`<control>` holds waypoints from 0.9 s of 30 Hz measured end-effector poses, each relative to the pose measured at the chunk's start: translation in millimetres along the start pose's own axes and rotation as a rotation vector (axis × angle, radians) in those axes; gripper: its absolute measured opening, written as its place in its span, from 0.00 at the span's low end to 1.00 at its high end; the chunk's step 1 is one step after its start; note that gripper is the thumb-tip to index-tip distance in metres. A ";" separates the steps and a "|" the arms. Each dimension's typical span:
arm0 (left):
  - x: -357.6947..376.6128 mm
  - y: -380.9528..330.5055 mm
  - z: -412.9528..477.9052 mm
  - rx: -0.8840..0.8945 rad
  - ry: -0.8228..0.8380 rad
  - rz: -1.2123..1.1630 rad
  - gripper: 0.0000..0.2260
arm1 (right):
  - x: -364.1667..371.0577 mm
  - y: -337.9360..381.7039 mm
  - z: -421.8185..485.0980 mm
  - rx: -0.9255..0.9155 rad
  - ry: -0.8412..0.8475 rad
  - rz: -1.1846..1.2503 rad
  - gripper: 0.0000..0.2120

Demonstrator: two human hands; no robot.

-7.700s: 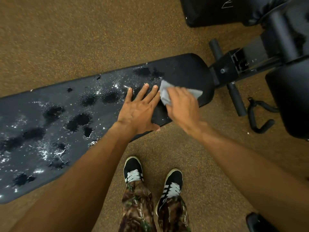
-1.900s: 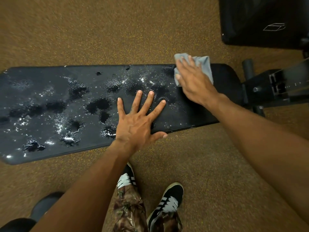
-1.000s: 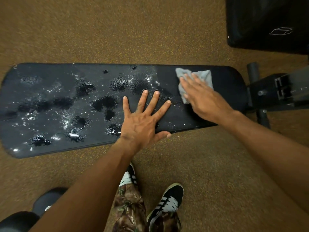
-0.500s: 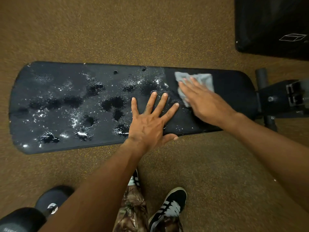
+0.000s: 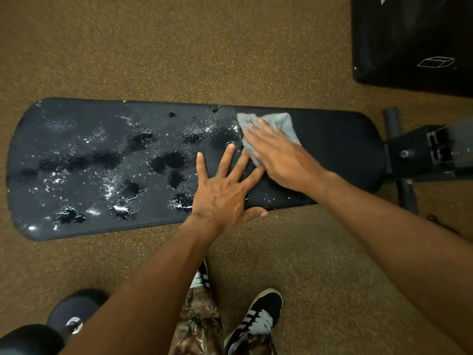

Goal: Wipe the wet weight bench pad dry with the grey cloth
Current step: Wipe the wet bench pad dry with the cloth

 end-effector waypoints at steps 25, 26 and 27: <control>-11.8 6.8 -10.4 0.032 -0.039 -0.035 0.43 | -18.9 -84.7 -39.8 0.337 0.004 -0.004 0.25; -15.9 9.4 -12.2 0.025 -0.070 -0.062 0.42 | -20.3 -82.2 -23.6 0.332 -0.012 0.010 0.23; -21.5 12.8 -14.3 0.016 -0.114 -0.090 0.41 | -18.1 -76.8 -4.1 0.322 -0.023 0.019 0.23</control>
Point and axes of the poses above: each hand's wrist, its own z-axis towards the middle knuckle, its own x-axis out of the palm, y = z × x, the point moved 9 cm from there along z, towards the middle knuckle, and after that the axes turned 5 degrees about y, right-handed, at the moved point
